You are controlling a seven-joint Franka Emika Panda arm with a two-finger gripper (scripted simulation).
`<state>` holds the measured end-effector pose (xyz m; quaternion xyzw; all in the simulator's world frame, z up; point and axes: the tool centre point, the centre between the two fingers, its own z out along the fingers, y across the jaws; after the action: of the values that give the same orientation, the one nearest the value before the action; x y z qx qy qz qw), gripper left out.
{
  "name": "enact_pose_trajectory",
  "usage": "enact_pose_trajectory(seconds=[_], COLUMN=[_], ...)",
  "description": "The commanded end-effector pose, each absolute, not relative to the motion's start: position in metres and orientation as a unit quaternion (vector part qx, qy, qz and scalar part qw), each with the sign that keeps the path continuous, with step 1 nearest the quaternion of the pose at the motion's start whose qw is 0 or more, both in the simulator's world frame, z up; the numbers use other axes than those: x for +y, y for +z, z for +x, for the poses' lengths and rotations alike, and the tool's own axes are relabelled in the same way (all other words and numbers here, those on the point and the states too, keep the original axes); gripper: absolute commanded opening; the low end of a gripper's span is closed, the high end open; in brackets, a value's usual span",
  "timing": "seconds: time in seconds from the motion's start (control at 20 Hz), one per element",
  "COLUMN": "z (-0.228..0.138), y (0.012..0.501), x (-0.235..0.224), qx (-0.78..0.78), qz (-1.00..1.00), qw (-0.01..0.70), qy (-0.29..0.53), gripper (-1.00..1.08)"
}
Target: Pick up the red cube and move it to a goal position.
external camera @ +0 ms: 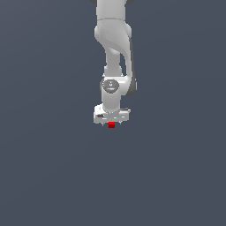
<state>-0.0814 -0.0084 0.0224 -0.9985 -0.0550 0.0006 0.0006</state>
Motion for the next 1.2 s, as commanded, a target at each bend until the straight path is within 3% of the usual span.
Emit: enact_pose_trajectory(seconds=[0.0, 0.05, 0.7, 1.15], z=[-0.082, -0.082, -0.080, -0.054], y=[0.020, 0.020, 0.021, 0.023], x=[-0.010, -0.010, -0.011, -0.023], qx=[-0.056, -0.056, -0.056, -0.056], qz=[-0.998, -0.998, -0.998, -0.998], qw=[0.000, 0.000, 0.000, 0.000], qy=[0.000, 0.000, 0.000, 0.000], gripper=[1.00, -1.00, -1.00, -1.00])
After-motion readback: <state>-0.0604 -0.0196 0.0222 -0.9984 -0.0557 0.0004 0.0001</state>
